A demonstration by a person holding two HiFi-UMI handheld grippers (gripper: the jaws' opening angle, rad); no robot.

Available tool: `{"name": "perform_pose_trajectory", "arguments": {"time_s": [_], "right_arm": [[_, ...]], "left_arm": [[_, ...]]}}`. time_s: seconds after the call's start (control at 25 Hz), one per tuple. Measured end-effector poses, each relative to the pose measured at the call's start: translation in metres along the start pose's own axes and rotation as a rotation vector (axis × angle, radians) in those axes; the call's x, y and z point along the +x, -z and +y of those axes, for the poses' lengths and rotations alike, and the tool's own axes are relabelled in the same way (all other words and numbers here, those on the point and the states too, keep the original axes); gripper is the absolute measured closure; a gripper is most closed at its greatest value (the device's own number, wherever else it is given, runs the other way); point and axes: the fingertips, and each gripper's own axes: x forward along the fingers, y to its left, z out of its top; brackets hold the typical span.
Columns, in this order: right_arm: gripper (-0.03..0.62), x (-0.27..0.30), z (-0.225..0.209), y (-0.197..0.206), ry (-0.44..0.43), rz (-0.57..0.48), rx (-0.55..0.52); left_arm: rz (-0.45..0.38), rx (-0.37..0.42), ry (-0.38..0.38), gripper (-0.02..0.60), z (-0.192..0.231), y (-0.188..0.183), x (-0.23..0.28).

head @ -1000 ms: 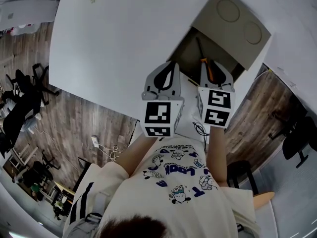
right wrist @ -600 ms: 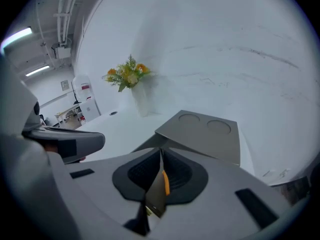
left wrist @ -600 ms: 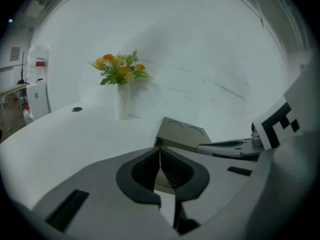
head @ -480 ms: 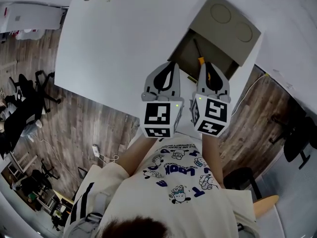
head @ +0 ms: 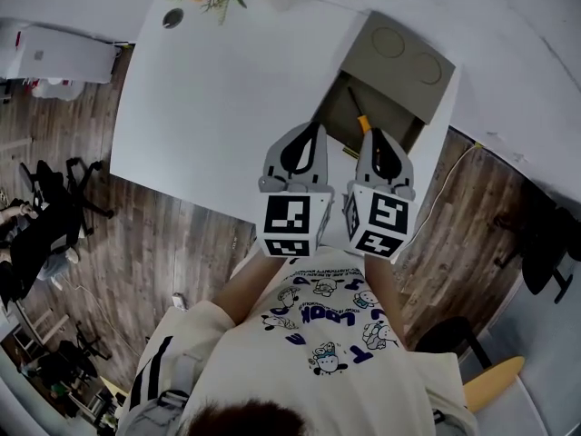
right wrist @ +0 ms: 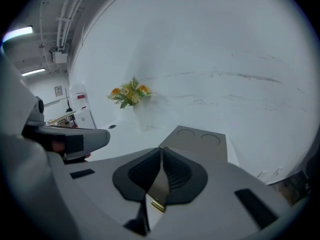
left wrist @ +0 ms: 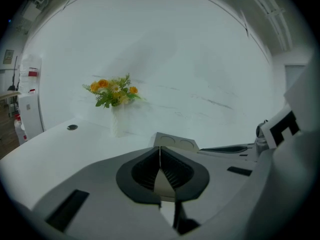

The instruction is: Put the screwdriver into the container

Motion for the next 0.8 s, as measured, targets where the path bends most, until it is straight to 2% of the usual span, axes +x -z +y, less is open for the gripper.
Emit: {"name": "perform_pose_trajectory", "arguments": {"time_s": [0.4,0.8], "right_arm": [[0.556,-0.025,0.010,-0.010,0.046,-0.049,0.006],[0.557,-0.040,0.013,-0.023,0.085,-0.102,0.018]], "left_arm": [[-0.066,0.019,0.047,0.560,-0.006,-0.018,-0.015],[-0.090,0.039,0.084,0.561,-0.008,-0.031,-0.024]]}}
